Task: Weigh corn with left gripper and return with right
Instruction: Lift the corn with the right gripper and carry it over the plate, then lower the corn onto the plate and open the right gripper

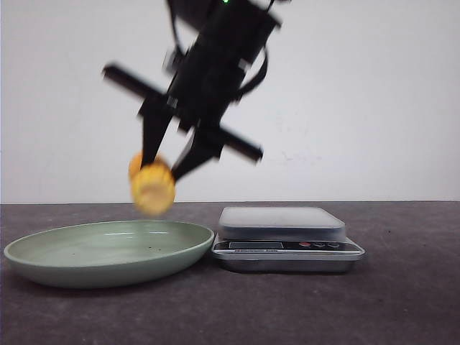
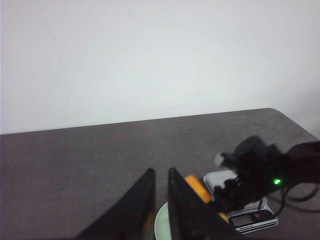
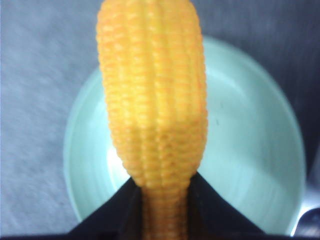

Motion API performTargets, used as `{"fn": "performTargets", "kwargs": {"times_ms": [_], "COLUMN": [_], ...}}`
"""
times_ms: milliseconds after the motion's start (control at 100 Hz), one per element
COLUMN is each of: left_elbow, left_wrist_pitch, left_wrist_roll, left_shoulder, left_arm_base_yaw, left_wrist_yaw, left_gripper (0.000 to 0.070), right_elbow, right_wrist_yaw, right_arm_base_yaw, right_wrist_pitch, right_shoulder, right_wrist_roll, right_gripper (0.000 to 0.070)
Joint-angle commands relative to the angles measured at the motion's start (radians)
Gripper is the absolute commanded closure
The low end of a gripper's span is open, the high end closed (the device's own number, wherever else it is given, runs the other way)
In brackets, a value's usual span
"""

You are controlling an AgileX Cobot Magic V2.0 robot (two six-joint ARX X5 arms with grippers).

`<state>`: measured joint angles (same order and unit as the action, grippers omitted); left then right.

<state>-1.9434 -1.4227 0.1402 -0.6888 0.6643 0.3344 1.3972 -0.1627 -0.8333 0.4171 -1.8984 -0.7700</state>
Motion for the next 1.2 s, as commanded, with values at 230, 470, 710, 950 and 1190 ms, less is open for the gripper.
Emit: {"fn": "performTargets", "kwargs": {"times_ms": [230, 470, 710, 950, 1190], "left_elbow": [-0.015, -0.012, -0.012, -0.011, 0.017], "left_wrist_pitch": [-0.049, -0.049, -0.049, -0.049, -0.049], "left_wrist_roll": [0.000, -0.021, -0.068, -0.068, -0.069], "left_shoulder": [-0.010, -0.010, -0.010, -0.010, -0.010], "left_arm_base_yaw": [0.006, 0.006, 0.006, 0.006, 0.006], "left_wrist_yaw": [-0.002, -0.002, -0.002, -0.002, -0.002], "left_gripper": [0.0700, 0.0700, 0.0700, 0.0700, 0.0700], "right_elbow": [0.021, 0.021, 0.035, 0.040, 0.038], "right_wrist_yaw": [0.013, 0.006, 0.016, 0.324, 0.664], "right_arm_base_yaw": [-0.038, -0.049, -0.021, 0.002, -0.057], "right_wrist_pitch": [0.032, 0.030, 0.031, 0.051, 0.179], "right_shoulder": [-0.039, -0.029, 0.120, 0.455, 0.776], "right_wrist_roll": [-0.065, -0.061, 0.056, 0.283, 0.661], "right_gripper": [0.0487, 0.0201, 0.0207, 0.0574, 0.0690]}}
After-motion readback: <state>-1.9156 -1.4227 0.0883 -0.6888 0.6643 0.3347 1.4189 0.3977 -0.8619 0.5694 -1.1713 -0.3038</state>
